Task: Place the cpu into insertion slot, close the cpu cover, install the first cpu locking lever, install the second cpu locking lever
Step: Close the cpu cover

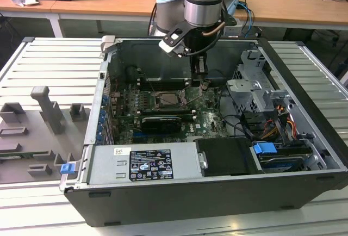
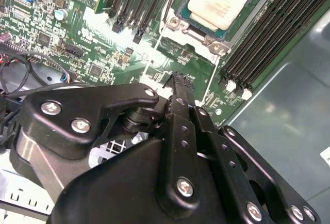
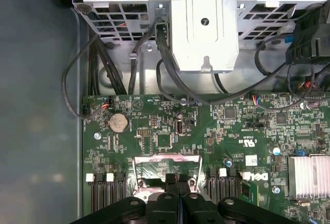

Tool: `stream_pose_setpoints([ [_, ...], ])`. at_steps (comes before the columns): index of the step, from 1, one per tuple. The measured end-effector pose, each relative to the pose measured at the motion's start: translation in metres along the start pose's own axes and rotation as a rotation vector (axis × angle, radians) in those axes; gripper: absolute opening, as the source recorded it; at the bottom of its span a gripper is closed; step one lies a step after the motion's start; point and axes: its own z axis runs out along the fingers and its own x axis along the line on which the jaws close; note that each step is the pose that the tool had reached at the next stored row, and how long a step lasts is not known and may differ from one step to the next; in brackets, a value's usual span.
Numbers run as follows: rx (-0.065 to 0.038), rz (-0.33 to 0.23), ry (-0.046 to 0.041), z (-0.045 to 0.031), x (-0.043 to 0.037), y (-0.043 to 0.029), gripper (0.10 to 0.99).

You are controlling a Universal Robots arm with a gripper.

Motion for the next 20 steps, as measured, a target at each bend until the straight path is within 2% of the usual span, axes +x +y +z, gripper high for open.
stream_pose_setpoints([
  [13, 0.0, 0.0, 0.0001, 0.0005, 0.0009, 0.0082, 0.106],
  [16, 0.0, 0.0, 0.0, 0.0009, 0.0011, 0.0139, 0.106],
  [20, 0.0, 0.0, 0.0, 0.0011, 0.0011, 0.0177, 0.106],
])
